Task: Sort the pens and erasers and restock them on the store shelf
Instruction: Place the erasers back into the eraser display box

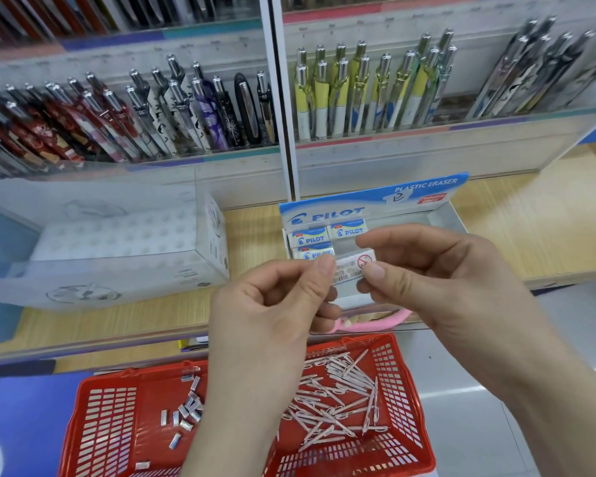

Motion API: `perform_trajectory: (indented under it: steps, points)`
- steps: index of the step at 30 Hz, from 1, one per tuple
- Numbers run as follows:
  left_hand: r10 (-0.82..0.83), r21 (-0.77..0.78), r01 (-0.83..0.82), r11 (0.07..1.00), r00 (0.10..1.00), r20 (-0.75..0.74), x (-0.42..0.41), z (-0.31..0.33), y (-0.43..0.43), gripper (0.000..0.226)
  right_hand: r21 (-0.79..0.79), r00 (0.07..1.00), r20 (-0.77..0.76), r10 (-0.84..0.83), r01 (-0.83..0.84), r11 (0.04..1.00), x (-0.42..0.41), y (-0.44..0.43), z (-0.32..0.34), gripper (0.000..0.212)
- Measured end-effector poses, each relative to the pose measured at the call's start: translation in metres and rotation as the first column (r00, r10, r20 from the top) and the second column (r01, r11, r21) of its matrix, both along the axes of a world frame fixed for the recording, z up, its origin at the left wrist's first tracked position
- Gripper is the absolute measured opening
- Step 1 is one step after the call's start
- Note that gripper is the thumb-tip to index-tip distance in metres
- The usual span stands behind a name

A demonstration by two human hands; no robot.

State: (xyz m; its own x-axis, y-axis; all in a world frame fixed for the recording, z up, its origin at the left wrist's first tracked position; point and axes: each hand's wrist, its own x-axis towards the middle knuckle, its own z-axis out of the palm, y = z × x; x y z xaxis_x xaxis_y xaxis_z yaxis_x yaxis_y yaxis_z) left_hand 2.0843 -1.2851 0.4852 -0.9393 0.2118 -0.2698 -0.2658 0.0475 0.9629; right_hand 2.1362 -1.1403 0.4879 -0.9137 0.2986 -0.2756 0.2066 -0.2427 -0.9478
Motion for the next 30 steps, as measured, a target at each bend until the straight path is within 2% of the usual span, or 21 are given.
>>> perform_trajectory:
  steps: [3, 6, 9, 12, 16, 20, 25, 27, 30]
  points:
    - [0.007, -0.048, -0.007, 0.999, 1.000, 0.006, -0.002, 0.000, 0.003, 0.030, 0.086, 0.999, -0.011, 0.046, -0.045, 0.995, 0.000, 0.002, 0.002, 0.030]
    - [-0.022, -0.133, 0.021, 0.991, 1.000, -0.008, -0.004, -0.001, 0.005, 0.034, 0.239, 0.996, -0.014, 0.084, -0.078, 0.968, -0.003, 0.004, 0.000, 0.027]
    - [-0.062, -0.287, 0.012, 0.958, 0.984, -0.166, -0.010, -0.007, 0.003, 0.030, 0.452, 1.000, 0.011, 0.028, -0.030, 0.892, -0.007, 0.014, -0.007, 0.016]
    - [-0.120, -0.501, -0.064, 0.863, 0.937, -0.327, -0.019, -0.017, -0.003, 0.004, 0.613, 0.997, 0.067, -0.027, -0.020, 0.790, -0.013, 0.025, -0.013, 0.014]
    - [-0.281, -0.661, -0.007, 0.750, 0.902, -0.328, -0.024, -0.030, -0.003, 0.025, 0.667, 0.993, 0.112, -0.022, -0.059, 0.743, -0.024, 0.029, -0.025, 0.010]
    - [-0.351, -0.740, -0.018, 0.672, 0.872, -0.340, -0.023, -0.034, 0.002, 0.030, 0.745, 0.976, 0.218, 0.002, -0.168, 0.646, -0.035, 0.028, -0.035, 0.005]
    - [-0.335, -0.733, -0.020, 0.680, 0.881, -0.335, -0.028, -0.038, 0.004, 0.029, 0.813, 0.967, 0.251, -0.045, -0.185, 0.552, -0.041, 0.022, -0.035, 0.017]
    - [-0.338, -0.737, -0.020, 0.676, 0.880, -0.333, -0.029, -0.038, 0.004, 0.031, 0.853, 0.962, 0.262, -0.082, -0.190, 0.486, -0.042, 0.019, -0.032, 0.016]
    - [-0.374, -0.755, -0.007, 0.655, 0.866, -0.332, -0.031, -0.037, 0.002, 0.034, 0.862, 0.950, 0.302, -0.083, -0.235, 0.450, -0.042, 0.015, -0.027, 0.017]
